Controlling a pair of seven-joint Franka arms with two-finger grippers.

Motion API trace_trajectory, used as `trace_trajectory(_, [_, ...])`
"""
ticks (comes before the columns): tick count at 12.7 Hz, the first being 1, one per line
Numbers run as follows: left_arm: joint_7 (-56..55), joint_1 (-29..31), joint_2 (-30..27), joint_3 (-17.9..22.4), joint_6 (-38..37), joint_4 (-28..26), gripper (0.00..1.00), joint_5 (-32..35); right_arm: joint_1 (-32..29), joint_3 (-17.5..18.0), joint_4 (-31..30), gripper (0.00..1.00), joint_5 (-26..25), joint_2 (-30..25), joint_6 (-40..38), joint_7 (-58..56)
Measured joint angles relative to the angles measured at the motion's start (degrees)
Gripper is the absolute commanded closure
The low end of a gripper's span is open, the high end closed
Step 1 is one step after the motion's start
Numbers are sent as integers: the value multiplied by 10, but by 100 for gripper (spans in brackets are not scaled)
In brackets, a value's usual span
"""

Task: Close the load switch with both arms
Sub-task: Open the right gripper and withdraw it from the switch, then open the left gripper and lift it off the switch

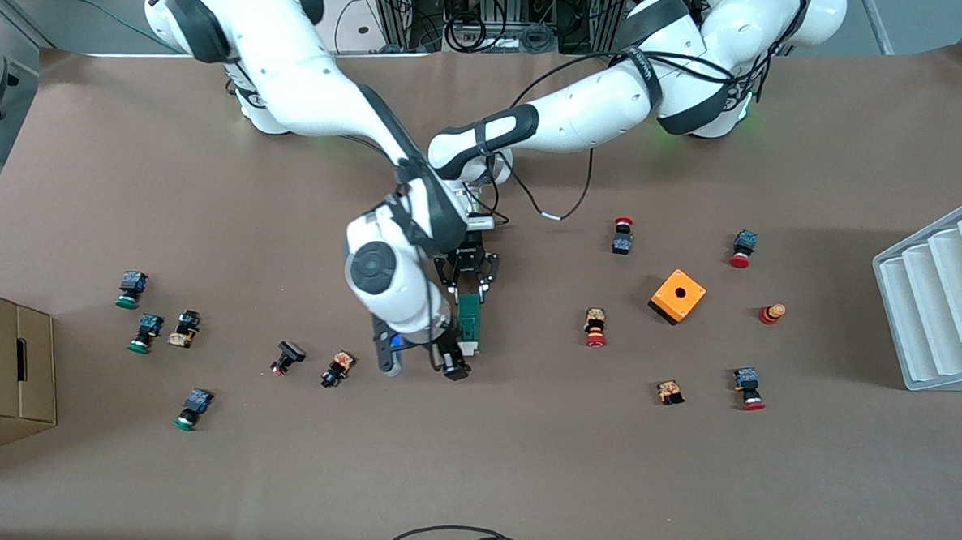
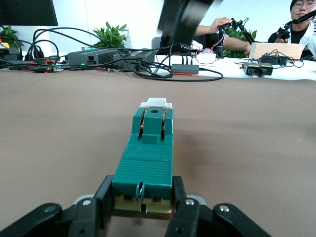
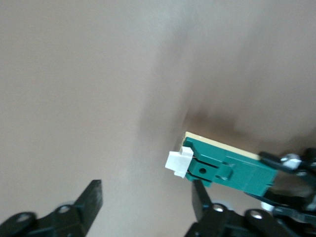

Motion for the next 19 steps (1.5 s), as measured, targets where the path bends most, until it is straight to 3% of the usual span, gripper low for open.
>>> trace_trajectory(2, [0, 0, 0, 0, 0, 0, 44, 0, -24, 1, -4, 0, 0, -46, -52, -68])
trace_trajectory(4, [0, 0, 0, 0, 0, 0, 31, 0, -51, 1, -8, 0, 0, -88, -117, -141])
trace_trajectory(6, [0, 1, 0, 0, 0, 0, 0, 0, -89, 1, -11, 0, 0, -125, -179, -226])
trace_trajectory(13, [3, 3, -8, -1, 12, 7, 0, -3, -171, 1, -71, 0, -28, -255, -309, -492])
trace_trajectory(19, [73, 2, -80, -3, 61, 9, 0, -97, -264, 1, -85, 0, -102, -342, -385, -762])
